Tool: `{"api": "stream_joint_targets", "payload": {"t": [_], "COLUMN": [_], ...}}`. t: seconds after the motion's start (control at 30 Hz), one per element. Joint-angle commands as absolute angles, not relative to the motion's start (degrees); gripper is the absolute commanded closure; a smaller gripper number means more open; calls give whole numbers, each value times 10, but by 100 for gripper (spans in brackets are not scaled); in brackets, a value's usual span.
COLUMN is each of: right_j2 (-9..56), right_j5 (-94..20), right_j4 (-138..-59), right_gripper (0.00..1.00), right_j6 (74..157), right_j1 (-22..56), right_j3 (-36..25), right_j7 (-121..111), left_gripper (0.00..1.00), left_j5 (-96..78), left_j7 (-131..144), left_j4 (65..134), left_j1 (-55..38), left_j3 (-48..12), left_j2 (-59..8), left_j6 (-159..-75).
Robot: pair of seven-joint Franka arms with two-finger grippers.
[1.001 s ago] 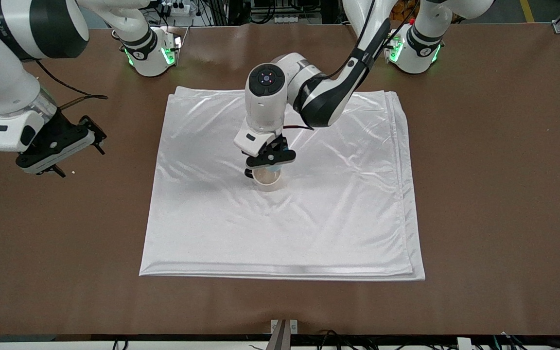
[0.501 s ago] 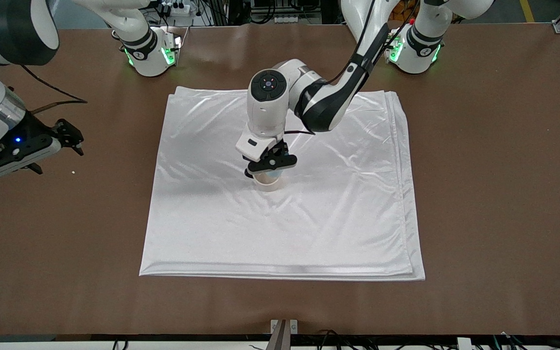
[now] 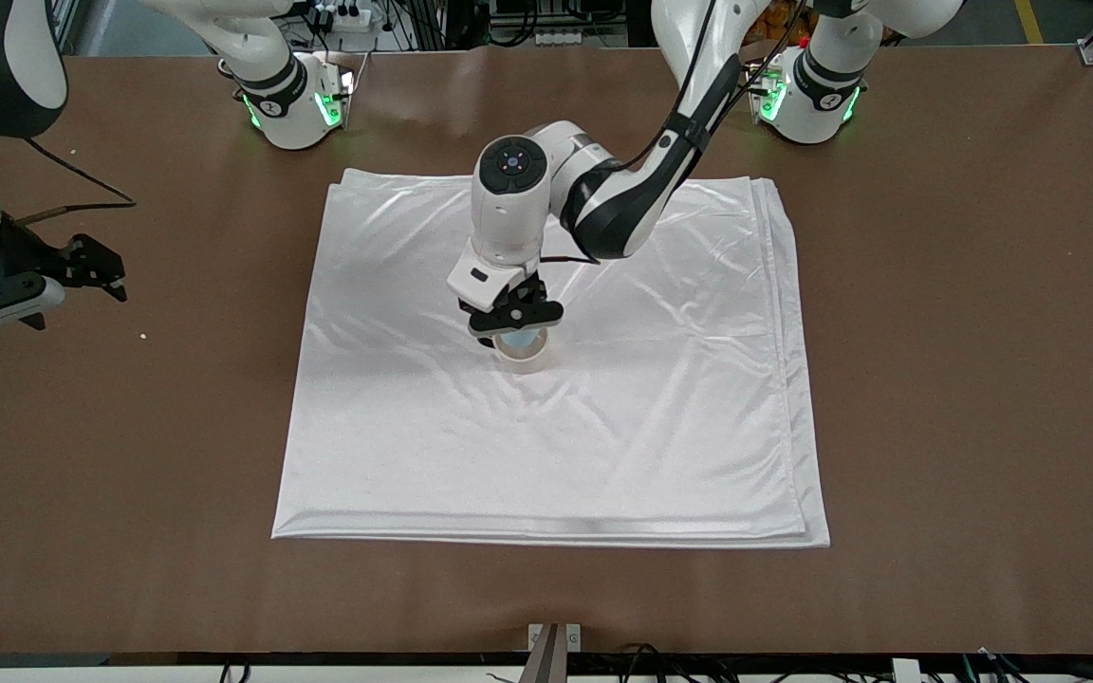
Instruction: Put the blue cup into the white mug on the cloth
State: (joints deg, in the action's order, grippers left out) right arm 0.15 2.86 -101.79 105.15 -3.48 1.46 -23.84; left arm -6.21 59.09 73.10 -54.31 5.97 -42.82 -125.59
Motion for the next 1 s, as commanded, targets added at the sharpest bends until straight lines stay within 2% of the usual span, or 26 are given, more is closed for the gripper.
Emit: {"api": "stream_joint_targets", "payload": {"t": [0.0,0.57,0.83,0.97], "right_j2": [-9,-1,-5,-7], "right_j5": [14,-20,-8,39], "right_j4": [-1028,-1028,-1027,-1018], "right_gripper": [0,0,0,0], "right_j6": [1041,1015,1020,1021], "right_j1": [-35,-38,-40,-43], "right_j3": [8,-1,-4,-4], "right_j7": [-211,-208,-181,-142], "left_gripper": [100,100,100,100], "left_j5": [-49,-49,-49,-49], "left_j7": [609,604,606,608], "left_j4": [715,715,716,716], "left_j1": [-547,-546,-544,-544], "left_j3": [62,65,66,66], "left_j2": [-445,-465,-476,-483], "left_j6": [-1261,-1269,-1281,-1290]}}
